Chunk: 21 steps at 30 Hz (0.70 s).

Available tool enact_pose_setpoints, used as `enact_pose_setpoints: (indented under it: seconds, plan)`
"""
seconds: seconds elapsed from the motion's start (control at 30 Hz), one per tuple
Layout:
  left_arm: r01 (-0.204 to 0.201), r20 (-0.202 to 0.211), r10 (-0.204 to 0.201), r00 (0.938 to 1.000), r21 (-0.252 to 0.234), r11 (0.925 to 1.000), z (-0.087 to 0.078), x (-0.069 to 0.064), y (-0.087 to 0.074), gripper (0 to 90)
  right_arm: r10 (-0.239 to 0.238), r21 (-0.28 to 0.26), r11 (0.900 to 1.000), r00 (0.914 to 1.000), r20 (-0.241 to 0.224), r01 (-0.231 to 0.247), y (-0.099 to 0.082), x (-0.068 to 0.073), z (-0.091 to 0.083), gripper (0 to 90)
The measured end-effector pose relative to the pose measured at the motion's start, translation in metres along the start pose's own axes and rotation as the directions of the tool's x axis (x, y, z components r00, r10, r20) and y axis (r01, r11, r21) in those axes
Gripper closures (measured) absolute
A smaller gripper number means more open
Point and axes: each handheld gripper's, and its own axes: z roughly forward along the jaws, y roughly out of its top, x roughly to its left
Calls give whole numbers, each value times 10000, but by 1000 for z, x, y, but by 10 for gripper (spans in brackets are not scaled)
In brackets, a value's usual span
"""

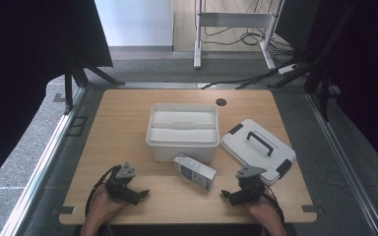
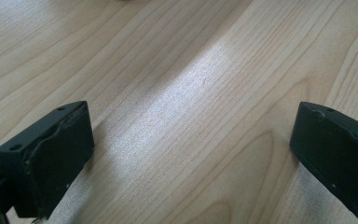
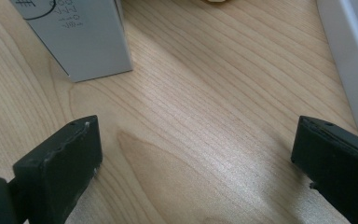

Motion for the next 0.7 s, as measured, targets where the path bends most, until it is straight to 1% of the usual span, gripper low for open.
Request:
enact_pose_setpoints:
  seconds: [0.7]
  plan:
    - [15, 4, -15, 10000, -29, 10000, 0, 0, 0, 0, 46, -38, 10000, 10000, -25, -46, 0, -1, 0, 24]
